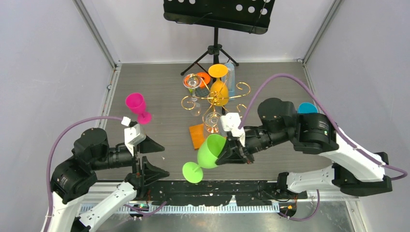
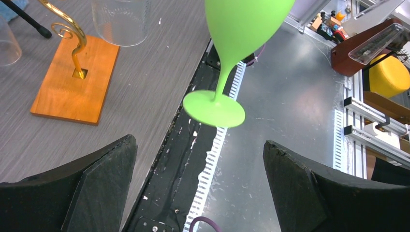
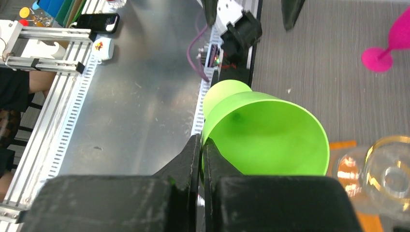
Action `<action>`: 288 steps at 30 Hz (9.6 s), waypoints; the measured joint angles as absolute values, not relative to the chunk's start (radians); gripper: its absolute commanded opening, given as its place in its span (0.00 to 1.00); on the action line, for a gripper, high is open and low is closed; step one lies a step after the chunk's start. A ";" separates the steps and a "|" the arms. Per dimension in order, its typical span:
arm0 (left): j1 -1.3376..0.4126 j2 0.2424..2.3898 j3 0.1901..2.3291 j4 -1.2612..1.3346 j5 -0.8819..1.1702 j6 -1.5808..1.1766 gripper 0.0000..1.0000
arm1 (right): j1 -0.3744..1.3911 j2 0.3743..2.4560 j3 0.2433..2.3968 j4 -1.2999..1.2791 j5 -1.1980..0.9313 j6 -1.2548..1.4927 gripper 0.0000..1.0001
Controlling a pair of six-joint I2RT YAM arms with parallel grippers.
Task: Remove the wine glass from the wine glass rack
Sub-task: Place the wine glass at the center of the board, then adjust the wine rack at the center of the board.
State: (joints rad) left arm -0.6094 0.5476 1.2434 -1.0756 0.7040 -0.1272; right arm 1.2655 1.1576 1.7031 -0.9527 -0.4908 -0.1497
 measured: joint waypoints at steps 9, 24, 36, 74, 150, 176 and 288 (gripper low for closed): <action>-0.609 0.548 1.243 -1.075 0.689 -0.127 1.00 | 1.266 0.947 1.531 -1.076 -0.311 0.003 0.06; -0.609 0.527 1.241 -1.075 0.673 -0.127 1.00 | 1.266 0.748 1.306 -1.227 0.179 0.338 0.05; -0.609 0.522 1.235 -1.075 0.672 -0.131 1.00 | 1.015 0.792 1.179 -1.233 0.379 0.386 0.05; -0.618 0.510 1.234 -1.084 0.636 -0.131 1.00 | 0.152 1.283 1.156 -0.835 0.121 0.075 0.05; -0.620 0.899 1.342 -0.670 0.707 -0.665 0.88 | 0.474 0.877 1.521 -0.854 -0.495 0.393 0.61; -0.619 0.971 1.557 -0.955 0.297 -0.533 0.85 | 0.606 0.913 1.407 -0.823 -0.171 0.377 0.60; -0.600 0.756 1.500 -1.173 0.022 -0.341 0.96 | 0.786 1.359 1.684 -0.795 -0.178 -0.172 0.06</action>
State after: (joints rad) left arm -0.5999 0.7563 1.5002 -1.1732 0.0223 -0.3408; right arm 0.7864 1.3590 1.6840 -0.7952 -0.1780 -0.1722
